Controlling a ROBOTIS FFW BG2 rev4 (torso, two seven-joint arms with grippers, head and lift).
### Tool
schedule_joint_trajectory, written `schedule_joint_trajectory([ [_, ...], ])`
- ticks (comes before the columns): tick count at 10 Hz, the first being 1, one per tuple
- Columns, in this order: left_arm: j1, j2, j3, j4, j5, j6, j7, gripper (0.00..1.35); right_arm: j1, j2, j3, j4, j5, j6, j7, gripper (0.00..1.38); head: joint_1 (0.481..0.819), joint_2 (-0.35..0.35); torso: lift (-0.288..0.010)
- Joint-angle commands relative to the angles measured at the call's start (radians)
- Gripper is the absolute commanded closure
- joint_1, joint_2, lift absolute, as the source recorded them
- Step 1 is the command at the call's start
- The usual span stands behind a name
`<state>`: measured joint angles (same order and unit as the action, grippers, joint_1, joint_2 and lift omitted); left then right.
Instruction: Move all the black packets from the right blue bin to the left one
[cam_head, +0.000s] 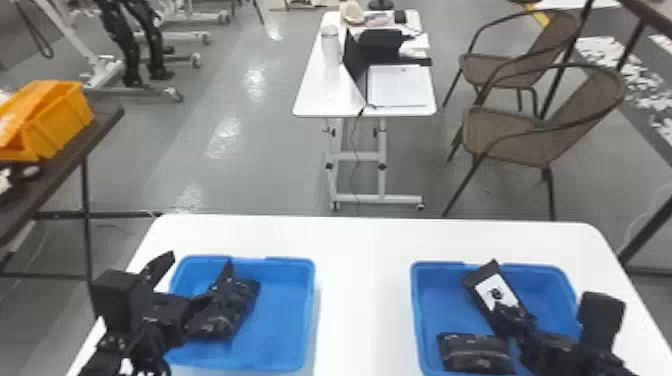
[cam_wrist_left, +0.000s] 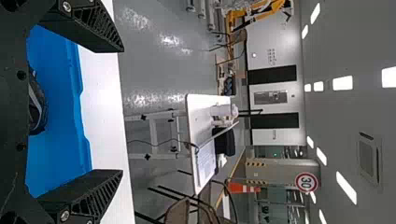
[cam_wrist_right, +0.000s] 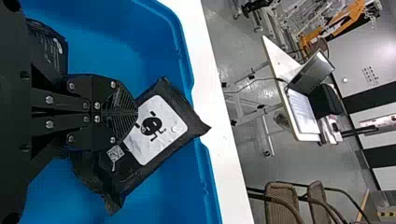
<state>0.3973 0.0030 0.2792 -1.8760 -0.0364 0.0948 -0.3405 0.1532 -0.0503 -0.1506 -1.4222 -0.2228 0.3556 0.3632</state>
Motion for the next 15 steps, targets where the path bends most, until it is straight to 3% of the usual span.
schedule_joint_trajectory([
  [1, -0.002, -0.006, 0.000, 0.000, -0.002, -0.001, 0.000, 0.10, 0.009, 0.001, 0.003, -0.023, -0.017, 0.017, 0.000, 1.25, 0.695, 0.098, 0.000],
  [2, -0.002, -0.006, -0.002, 0.000, -0.003, -0.003, 0.000, 0.10, 0.020, 0.001, 0.013, -0.047, -0.004, 0.019, -0.015, 1.19, 0.695, 0.102, 0.000],
  [4, -0.002, -0.006, -0.002, 0.000, -0.005, -0.003, 0.000, 0.10, 0.025, -0.006, 0.013, -0.070, 0.002, 0.025, -0.020, 0.12, 0.695, 0.104, 0.000],
  [5, -0.003, -0.006, -0.002, 0.000, -0.005, -0.003, 0.000, 0.10, 0.034, -0.011, 0.013, -0.124, 0.029, 0.068, -0.020, 0.06, 0.695, 0.102, 0.000],
  [7, 0.002, -0.006, 0.000, 0.000, -0.003, -0.006, 0.000, 0.10, 0.059, -0.010, 0.006, -0.236, 0.163, 0.118, -0.033, 0.16, 0.695, 0.096, 0.000],
  [8, 0.002, -0.006, -0.002, 0.000, -0.003, -0.007, -0.002, 0.10, 0.052, -0.010, -0.001, -0.227, 0.166, 0.118, -0.046, 0.16, 0.695, 0.084, 0.000],
  [12, 0.005, -0.006, 0.003, 0.000, -0.003, -0.021, 0.000, 0.11, -0.012, -0.016, -0.004, -0.107, 0.217, 0.079, -0.063, 0.17, 0.695, 0.051, 0.000],
  [15, 0.008, -0.006, 0.008, 0.000, 0.000, -0.032, -0.002, 0.11, -0.161, -0.026, 0.046, 0.131, 0.266, 0.022, -0.047, 0.17, 0.695, 0.058, 0.000],
])
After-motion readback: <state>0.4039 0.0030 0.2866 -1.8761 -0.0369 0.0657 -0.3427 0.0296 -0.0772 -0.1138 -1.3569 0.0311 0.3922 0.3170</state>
